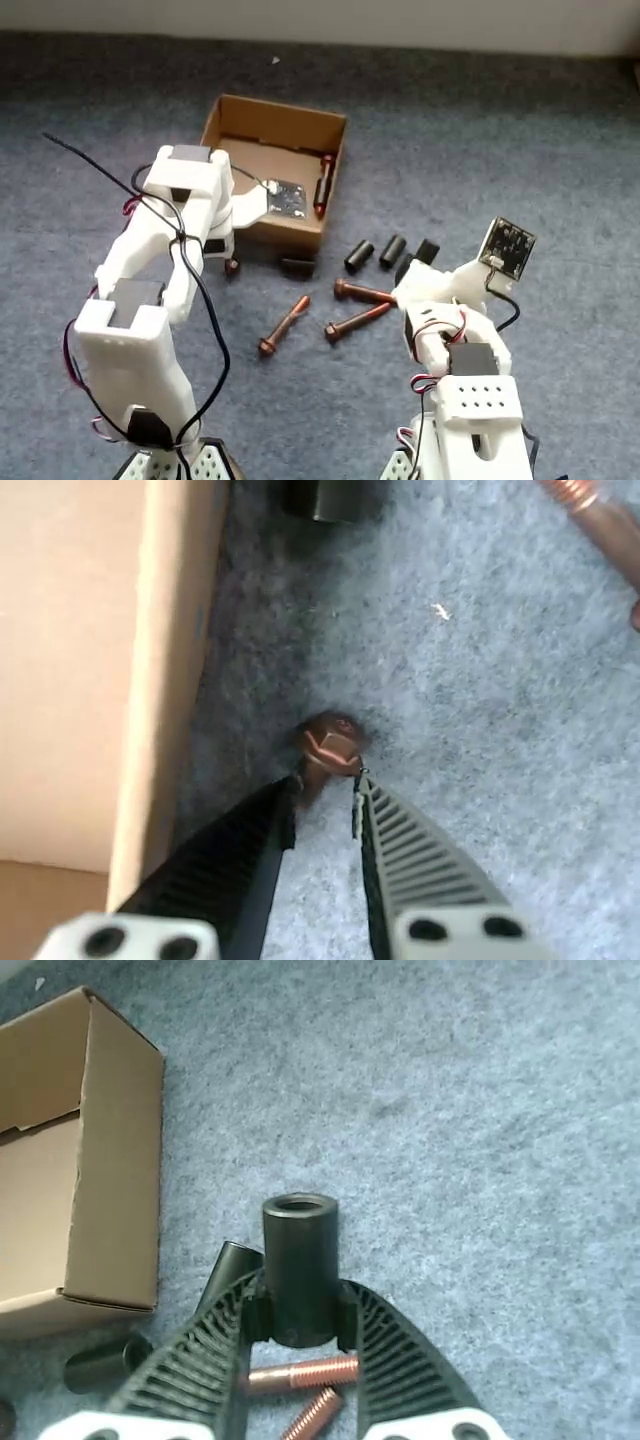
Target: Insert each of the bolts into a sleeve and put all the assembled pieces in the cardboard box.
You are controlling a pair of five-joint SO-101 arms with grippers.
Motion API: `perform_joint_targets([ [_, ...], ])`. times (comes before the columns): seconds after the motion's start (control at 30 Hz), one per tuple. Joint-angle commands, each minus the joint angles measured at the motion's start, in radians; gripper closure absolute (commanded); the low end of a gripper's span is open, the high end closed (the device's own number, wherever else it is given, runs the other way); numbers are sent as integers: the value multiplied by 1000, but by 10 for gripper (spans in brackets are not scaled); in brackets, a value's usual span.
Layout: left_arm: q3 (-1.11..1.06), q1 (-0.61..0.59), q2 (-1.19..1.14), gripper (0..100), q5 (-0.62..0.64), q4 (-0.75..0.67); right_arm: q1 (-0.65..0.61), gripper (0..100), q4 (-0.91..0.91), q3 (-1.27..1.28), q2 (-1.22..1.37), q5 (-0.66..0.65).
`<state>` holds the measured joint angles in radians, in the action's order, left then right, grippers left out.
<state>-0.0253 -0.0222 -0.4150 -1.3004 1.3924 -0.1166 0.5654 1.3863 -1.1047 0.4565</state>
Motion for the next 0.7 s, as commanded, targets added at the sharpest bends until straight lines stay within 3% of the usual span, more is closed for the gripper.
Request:
perform_joint_targets([
  [0.0,87,-36,-41,870,-137,-17,5,991,-19,-10,-27,-12],
  [0.43,93,31,-139,879,-127,-9,5,991,-19,-10,-27,-12],
  [0.57,61,64,-137,967,-127,6,5,991,-19,-10,-27,-12],
  [0.67,67,87,-133,995,-127,101,5,991,-19,-8,-27,-12],
])
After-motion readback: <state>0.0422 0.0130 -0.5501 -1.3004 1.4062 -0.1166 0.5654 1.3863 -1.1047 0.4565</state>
